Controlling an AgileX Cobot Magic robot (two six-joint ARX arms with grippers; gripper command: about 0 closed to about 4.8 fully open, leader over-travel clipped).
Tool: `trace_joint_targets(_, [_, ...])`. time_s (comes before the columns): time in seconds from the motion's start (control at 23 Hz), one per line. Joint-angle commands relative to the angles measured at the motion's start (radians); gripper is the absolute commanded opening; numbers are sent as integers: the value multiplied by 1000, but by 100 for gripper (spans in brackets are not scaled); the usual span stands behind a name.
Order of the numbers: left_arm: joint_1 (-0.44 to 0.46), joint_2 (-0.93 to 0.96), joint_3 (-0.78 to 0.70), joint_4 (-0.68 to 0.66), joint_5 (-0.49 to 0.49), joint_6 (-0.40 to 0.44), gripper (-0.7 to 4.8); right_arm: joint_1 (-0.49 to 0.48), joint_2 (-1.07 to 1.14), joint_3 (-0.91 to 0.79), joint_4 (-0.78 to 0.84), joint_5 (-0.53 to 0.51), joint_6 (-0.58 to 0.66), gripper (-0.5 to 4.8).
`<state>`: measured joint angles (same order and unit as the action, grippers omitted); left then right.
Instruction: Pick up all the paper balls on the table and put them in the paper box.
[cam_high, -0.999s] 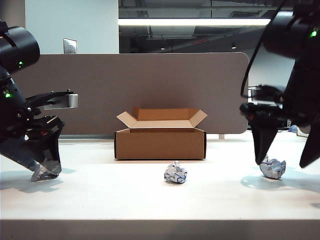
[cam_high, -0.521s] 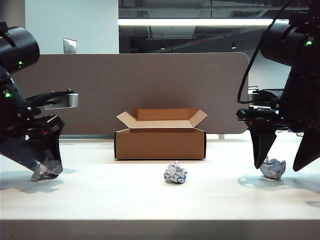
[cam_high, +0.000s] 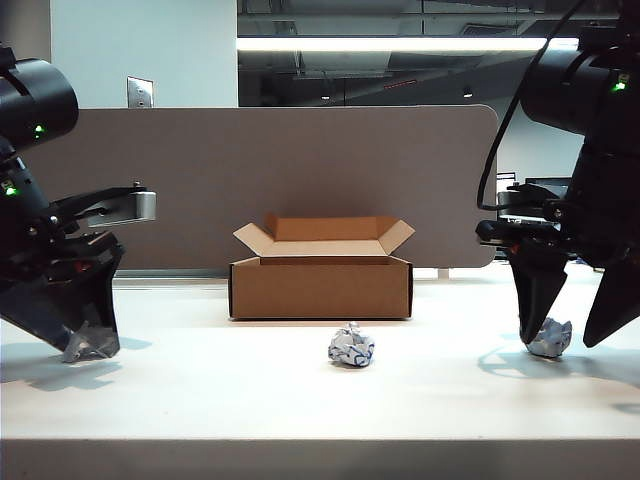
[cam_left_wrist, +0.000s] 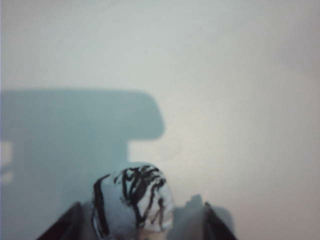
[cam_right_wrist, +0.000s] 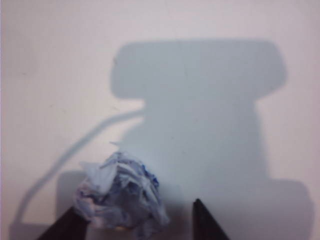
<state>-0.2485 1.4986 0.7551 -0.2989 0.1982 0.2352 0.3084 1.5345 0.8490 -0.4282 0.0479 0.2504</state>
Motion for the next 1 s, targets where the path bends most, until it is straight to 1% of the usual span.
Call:
trace_joint_targets(0.04, [-1,-1,3,0,4,3,299,2,-3,3,5,-6,0,250])
trace_joint_targets(0.13, [-1,-1,3,-1,5,0,293,2,-3,3,2,-11,0,249])
trace_joint_targets(0.26, [-1,-1,3,0,6,0,259,2,-3,3,3,-24,0,192])
trace_joint_targets(0.3, [-1,-1,3,1,8,0,233,2,-3,3,3,-24,0,191])
trace_joint_targets(0.43, [-1,-1,3,2,8,0,232,2,-3,3,11,-24,0,183])
trace_joint_targets(0.52, [-1,-1,3,2,8,0,230,2,-3,3,16,-24,0,165])
trace_joint_targets(0.61, [-1,-1,3,5,7,0,190,1,-3,3,18,-24,0,147])
trace_joint_targets(0.65, [-1,-1,3,7,7,0,187,1,-3,3,18,-24,0,146])
trace_joint_targets(0.78, [-1,-1,3,12,7,0,182,1,-3,3,18,-24,0,109])
trace_joint_targets(1.0, [-1,-1,3,12,5,0,182,2,-3,3,18,-24,0,106])
